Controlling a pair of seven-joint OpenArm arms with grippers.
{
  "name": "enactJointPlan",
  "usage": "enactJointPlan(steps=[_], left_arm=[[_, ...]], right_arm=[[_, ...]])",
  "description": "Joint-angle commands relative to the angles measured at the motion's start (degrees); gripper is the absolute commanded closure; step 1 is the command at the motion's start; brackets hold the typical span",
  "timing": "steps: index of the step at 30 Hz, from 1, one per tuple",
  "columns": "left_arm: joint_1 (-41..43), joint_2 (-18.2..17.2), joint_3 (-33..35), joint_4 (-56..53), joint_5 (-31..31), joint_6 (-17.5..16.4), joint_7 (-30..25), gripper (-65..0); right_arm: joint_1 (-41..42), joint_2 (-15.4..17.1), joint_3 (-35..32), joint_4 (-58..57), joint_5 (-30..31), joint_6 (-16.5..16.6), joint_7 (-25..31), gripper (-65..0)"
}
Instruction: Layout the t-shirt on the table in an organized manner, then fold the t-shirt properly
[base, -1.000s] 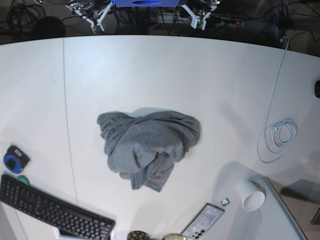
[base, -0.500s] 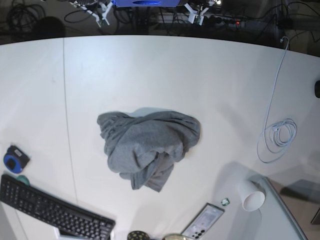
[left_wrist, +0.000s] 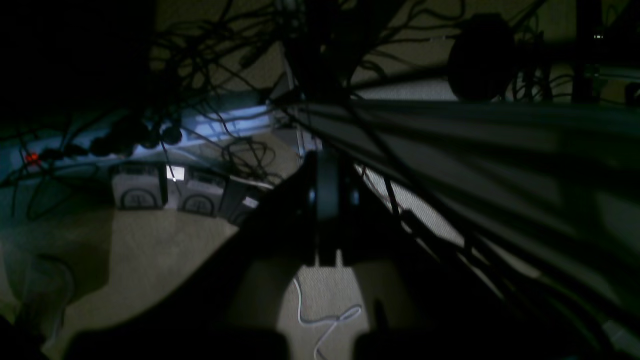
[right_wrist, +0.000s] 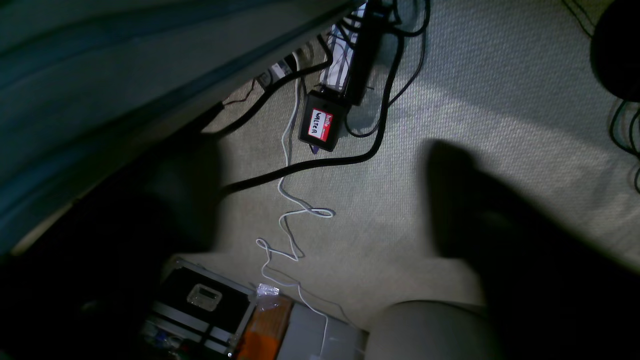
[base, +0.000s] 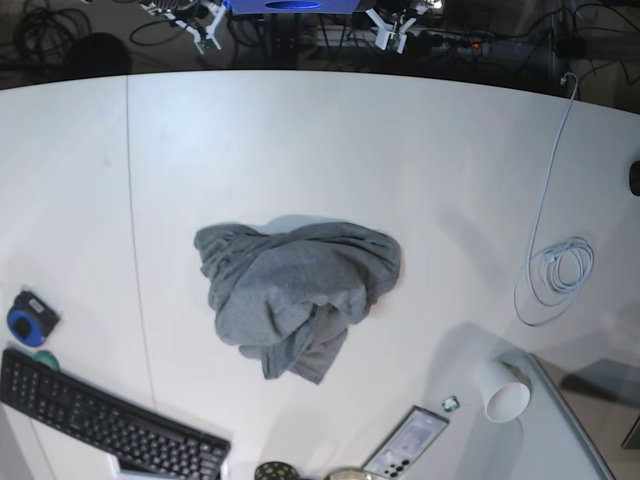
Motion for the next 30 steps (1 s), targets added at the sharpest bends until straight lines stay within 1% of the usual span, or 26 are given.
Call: enactJointPlan(steps=[1, 2, 3, 4, 5, 6, 7, 8, 9, 10, 11, 12, 15, 18, 19, 20, 22, 30], left_arm=[[0.27, -0.15, 0.06, -0.07, -0.05, -0.23, -0.79, 0.0], [0.27, -0.15, 0.06, -0.07, -0.05, -0.23, -0.79, 0.0], [0.27, -0.15, 0.06, -0.07, -0.05, -0.23, -0.79, 0.0], [0.27, -0.24, 0.06, -0.15, -0.05, -0.23, -0.7, 0.0], [0.36, -0.24, 0.06, -0.15, -0.05, -0.23, -0.61, 0.0], [0.44, -0.24, 0.06, -0.15, -0.05, -0.23, 0.35, 0.0], [0.44, -0.24, 0.06, -0.15, -0.05, -0.23, 1.94, -3.8], [0.44, -0.24, 0.06, 0.02, -0.05, -0.23, 3.61, -15.0], [0.44, -0.24, 0.06, 0.11, -0.05, -0.23, 4.66, -24.2], [0.44, -0.24, 0.14, 0.2, -0.05, -0.23, 5.36, -31.9], [0.44, -0.24, 0.14, 0.2, -0.05, -0.23, 5.54, -37.2], [0.53, -0.24, 0.14, 0.2, -0.05, -0.23, 5.45, -38.2], [0.27, -0.41, 0.14, 0.2, -0.05, -0.23, 5.45, -34.1], [0.27, -0.59, 0.06, 0.2, -0.05, -0.23, 5.45, -26.5], [0.27, -0.59, 0.06, 0.2, -0.05, -0.23, 5.45, -22.5], [0.27, -0.59, 0.06, 0.2, -0.05, -0.23, 5.54, -17.3], [0.27, -0.59, 0.06, 0.2, -0.05, -0.23, 5.72, 0.0], [0.18, -0.59, 0.06, 0.11, -0.14, -0.15, 5.63, 0.0]], right_arm=[[-0.05, 0.05, -0.16, 0.06, -0.03, 0.49, 0.23, -20.6], [-0.05, 0.05, 0.01, 0.06, -0.03, 0.49, 0.23, -8.0], [-0.05, 0.05, 0.01, 0.06, -0.03, 0.49, 0.23, 0.0], [-0.05, 0.05, 0.01, 0.06, -0.03, 0.49, 0.23, 0.0], [0.04, 0.05, 0.01, 0.06, -0.03, 0.49, 0.23, -2.4], [0.04, 0.05, 0.01, 0.06, -0.03, 0.49, 0.23, -6.8], [0.04, 0.05, -0.07, 0.06, -0.03, 0.49, 0.23, -9.6], [0.04, 0.05, -0.16, 0.06, -0.03, 0.49, 0.23, -10.8], [0.04, 0.05, -0.16, 0.06, -0.03, 0.49, 0.23, -10.2], [0.04, 0.05, -0.16, 0.06, -0.03, 0.49, 0.23, -9.6], [0.04, 0.05, -0.16, 0.06, -0.03, 0.49, 0.23, -8.9], [0.04, 0.05, -0.16, 0.06, -0.03, 0.49, 0.23, -8.0], [0.04, 0.05, -0.16, 0.06, -0.03, 0.49, 0.23, -7.8], [0.04, 0.05, 0.01, 0.06, -0.03, 0.49, 0.23, -7.8], [0.04, 0.05, 0.01, 0.06, -0.03, 0.49, 0.23, -7.8], [0.04, 0.05, 0.01, 0.06, -0.03, 0.49, 0.23, -7.8], [-0.05, 0.05, 0.01, 0.06, -0.03, 0.49, 0.23, -7.8], [-0.22, 0.05, 0.1, 0.06, -0.03, 0.49, 0.23, -7.8]])
